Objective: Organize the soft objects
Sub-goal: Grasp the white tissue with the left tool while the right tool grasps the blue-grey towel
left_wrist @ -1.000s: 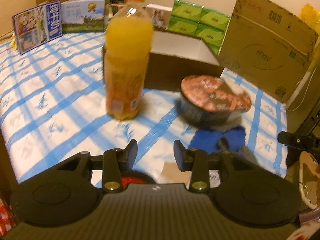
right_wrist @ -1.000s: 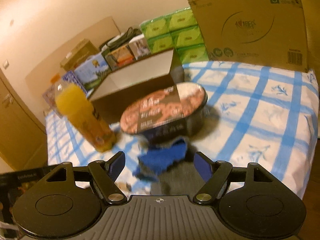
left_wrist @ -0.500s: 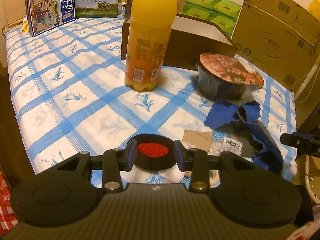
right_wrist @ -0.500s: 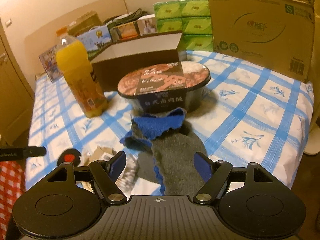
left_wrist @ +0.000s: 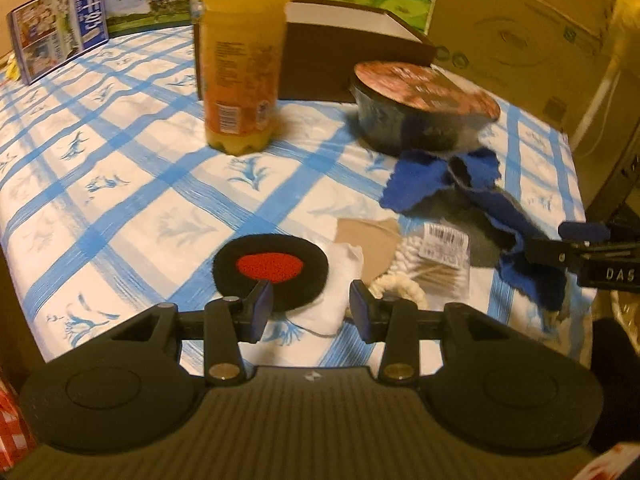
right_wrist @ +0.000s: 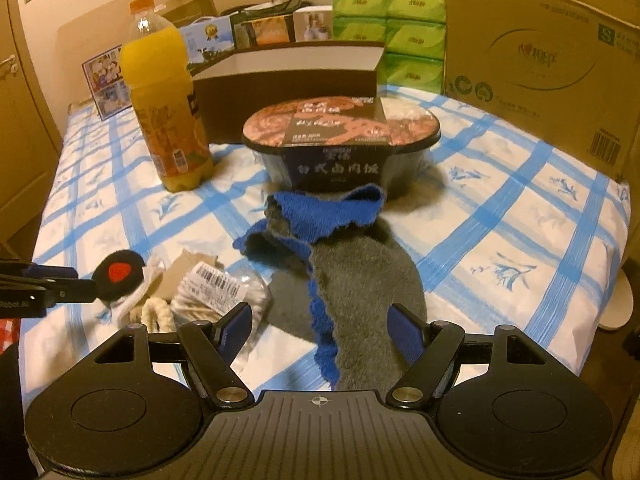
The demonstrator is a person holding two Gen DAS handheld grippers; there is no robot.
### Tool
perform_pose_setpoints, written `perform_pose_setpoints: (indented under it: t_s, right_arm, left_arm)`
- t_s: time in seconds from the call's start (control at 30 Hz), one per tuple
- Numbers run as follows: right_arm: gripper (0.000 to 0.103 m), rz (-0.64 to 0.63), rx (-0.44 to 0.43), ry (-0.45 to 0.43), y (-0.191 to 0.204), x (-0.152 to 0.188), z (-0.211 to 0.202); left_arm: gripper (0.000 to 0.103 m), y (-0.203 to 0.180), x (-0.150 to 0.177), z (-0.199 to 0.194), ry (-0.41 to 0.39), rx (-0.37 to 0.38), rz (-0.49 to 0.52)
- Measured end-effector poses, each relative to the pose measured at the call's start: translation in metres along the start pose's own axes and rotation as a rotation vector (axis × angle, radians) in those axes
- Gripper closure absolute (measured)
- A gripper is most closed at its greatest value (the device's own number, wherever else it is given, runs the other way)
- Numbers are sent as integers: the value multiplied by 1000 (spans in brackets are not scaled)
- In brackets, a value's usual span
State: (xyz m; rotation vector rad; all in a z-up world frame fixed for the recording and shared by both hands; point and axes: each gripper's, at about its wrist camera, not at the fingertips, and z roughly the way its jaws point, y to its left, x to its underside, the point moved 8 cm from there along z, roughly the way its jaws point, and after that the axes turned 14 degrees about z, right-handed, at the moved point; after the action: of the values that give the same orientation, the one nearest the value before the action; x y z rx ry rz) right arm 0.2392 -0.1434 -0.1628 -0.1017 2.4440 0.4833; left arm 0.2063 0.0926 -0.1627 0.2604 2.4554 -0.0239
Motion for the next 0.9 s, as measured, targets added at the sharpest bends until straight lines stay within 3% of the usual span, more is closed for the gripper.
perform_pose_setpoints:
  t_s: [0.33, 0.7, 0.8, 0.9]
  right_arm:
    - [28, 23, 11, 23, -8, 7, 5]
    - [28, 38, 17, 37, -14, 10, 8]
    - [28, 38, 18, 35, -14, 9, 7]
    - [28, 41, 17, 30, -15, 9, 7]
  left_arm:
    - [67, -23, 21, 29, 70, 4, 149]
    - [85, -32, 23, 48, 72, -56, 271]
    - [100, -32, 23, 49, 64, -72, 293]
    - [101, -29, 23, 48, 61, -82, 294]
